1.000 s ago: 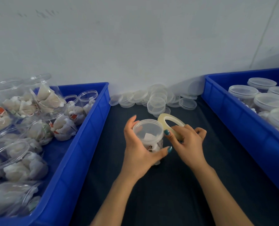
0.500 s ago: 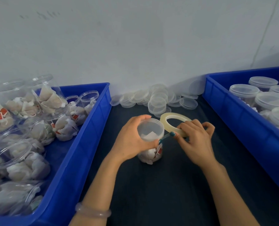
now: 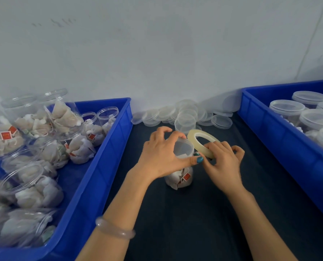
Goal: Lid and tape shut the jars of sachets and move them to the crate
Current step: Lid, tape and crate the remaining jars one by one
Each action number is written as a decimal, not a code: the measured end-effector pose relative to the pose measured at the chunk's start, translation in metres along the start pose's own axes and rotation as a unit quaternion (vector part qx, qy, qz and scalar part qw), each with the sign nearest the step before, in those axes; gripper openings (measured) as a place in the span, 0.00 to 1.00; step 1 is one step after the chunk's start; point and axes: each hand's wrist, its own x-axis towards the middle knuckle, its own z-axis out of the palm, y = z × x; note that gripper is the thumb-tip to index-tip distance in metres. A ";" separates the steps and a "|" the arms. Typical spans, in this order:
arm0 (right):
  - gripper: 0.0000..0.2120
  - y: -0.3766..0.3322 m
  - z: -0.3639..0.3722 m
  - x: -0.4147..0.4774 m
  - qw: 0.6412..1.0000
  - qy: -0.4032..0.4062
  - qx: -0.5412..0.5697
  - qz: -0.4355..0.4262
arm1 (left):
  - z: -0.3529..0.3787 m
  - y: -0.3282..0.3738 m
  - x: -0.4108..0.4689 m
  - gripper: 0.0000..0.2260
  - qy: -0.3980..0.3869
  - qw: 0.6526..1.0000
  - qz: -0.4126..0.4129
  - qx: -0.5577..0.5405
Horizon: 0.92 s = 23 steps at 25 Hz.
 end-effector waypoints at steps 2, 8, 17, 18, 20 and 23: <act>0.10 0.004 -0.004 -0.002 1.000 0.010 0.010 -0.008 | 0.007 0.006 -0.005 0.49 0.048 0.995 -0.045 0.070; 0.19 0.009 -0.008 -0.004 0.997 -0.058 0.019 -0.054 | 0.010 0.004 -0.008 0.42 0.067 0.995 -0.068 -0.021; 0.26 0.009 -0.015 0.001 0.990 0.040 -0.120 -0.062 | -0.024 -0.026 -0.006 0.36 -0.060 0.994 0.065 -0.065; 0.27 0.006 -0.013 0.002 0.988 0.062 -0.127 -0.058 | -0.027 -0.026 -0.005 0.35 -0.081 0.990 0.085 -0.077; 0.30 0.002 -0.011 0.004 0.990 0.075 -0.113 -0.043 | -0.032 -0.025 -0.002 0.34 -0.121 0.982 0.112 -0.090; 0.31 -0.001 -0.004 0.004 0.995 0.060 -0.069 -0.024 | -0.036 -0.023 0.001 0.34 -0.175 0.972 0.118 -0.100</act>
